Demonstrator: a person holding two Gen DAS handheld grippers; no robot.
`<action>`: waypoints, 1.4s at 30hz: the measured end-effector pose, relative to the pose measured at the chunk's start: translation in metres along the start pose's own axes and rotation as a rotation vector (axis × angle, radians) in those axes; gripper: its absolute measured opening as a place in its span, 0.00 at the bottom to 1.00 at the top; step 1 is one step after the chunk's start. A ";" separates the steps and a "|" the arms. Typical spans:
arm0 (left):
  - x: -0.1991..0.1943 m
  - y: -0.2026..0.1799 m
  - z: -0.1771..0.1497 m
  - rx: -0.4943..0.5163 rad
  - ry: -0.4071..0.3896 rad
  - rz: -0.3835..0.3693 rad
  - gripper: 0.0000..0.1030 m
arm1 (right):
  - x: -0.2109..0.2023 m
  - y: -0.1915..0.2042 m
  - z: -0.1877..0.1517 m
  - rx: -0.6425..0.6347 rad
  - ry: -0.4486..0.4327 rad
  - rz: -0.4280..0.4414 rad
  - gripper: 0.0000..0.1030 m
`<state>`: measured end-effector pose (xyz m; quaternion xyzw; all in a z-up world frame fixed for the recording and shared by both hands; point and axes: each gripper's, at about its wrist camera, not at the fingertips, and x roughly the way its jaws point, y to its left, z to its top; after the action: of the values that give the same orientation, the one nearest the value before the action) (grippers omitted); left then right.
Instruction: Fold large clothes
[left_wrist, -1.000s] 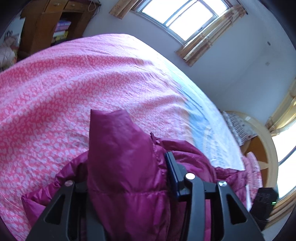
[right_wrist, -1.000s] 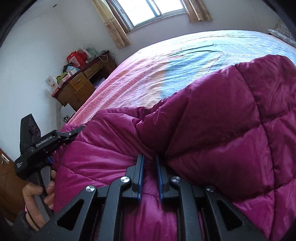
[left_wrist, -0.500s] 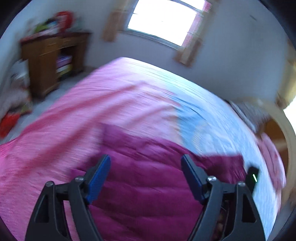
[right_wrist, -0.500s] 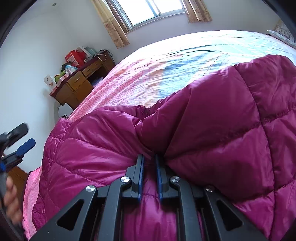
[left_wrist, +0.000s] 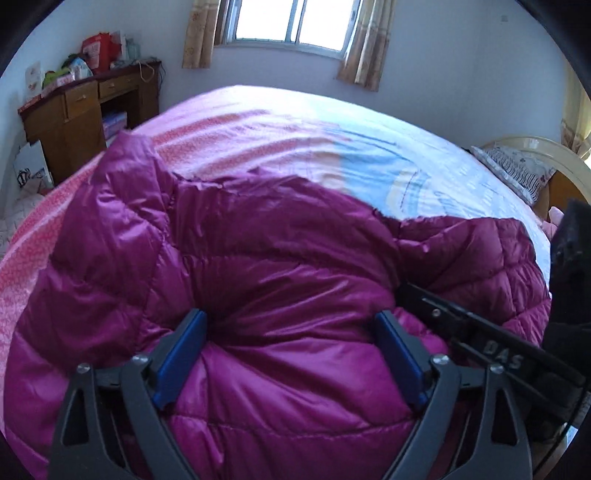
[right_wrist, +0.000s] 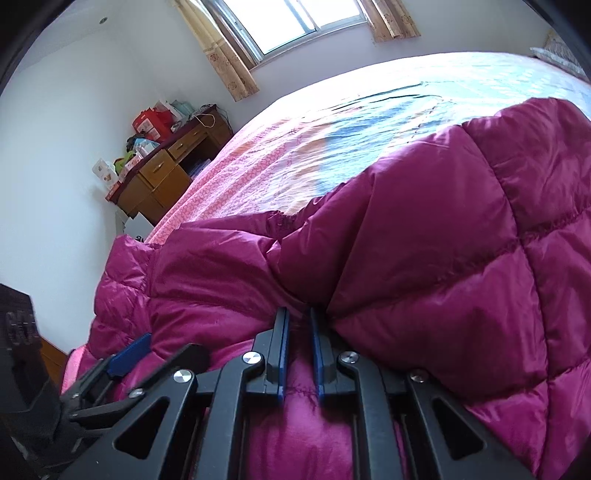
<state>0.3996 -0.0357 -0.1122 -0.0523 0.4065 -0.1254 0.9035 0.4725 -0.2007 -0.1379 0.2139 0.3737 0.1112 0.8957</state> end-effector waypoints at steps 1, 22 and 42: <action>0.002 0.001 0.002 -0.005 0.011 -0.011 0.95 | 0.000 -0.001 0.001 0.006 0.005 -0.001 0.10; -0.098 0.138 -0.065 -0.380 0.020 -0.241 1.00 | -0.164 -0.103 -0.077 0.051 -0.097 -0.173 0.79; -0.186 0.140 -0.169 -0.383 0.095 -0.315 0.34 | -0.257 -0.085 -0.174 0.079 0.073 -0.003 0.35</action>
<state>0.1801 0.1508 -0.1176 -0.2790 0.4519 -0.1877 0.8263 0.1725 -0.3159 -0.1276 0.2444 0.4105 0.1026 0.8725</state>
